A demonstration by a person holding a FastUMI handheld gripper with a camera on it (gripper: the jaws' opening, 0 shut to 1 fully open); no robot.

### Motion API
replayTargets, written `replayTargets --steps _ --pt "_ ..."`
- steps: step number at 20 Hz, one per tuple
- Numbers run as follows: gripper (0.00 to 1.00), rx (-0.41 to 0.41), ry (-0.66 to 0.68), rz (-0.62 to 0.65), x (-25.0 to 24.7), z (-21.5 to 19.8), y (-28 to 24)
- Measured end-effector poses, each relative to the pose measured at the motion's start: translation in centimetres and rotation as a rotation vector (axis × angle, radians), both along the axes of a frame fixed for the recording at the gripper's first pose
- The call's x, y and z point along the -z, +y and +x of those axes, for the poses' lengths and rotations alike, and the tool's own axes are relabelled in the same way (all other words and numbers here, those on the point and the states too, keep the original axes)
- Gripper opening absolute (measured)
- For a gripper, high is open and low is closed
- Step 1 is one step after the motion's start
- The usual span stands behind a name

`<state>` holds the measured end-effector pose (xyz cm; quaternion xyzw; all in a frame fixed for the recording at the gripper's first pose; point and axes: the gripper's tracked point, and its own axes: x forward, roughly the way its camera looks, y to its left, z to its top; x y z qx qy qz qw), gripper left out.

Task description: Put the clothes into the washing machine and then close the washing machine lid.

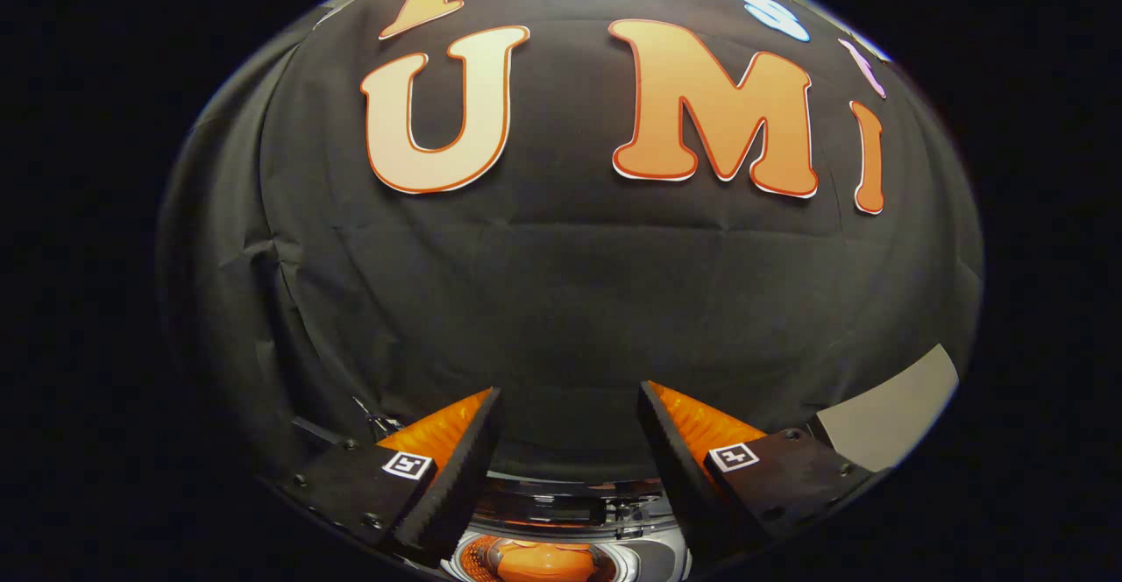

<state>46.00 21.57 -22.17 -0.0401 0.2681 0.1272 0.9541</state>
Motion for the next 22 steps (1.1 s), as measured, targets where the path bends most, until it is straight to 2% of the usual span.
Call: replayTargets --steps 9,10,22 --pt "0.99 0.01 0.127 0.027 4.5 -0.6 0.6" --pt "0.99 0.008 0.089 0.023 4.2 -0.3 0.6" --pt "0.99 -0.012 0.052 0.041 3.7 -1.3 0.0"
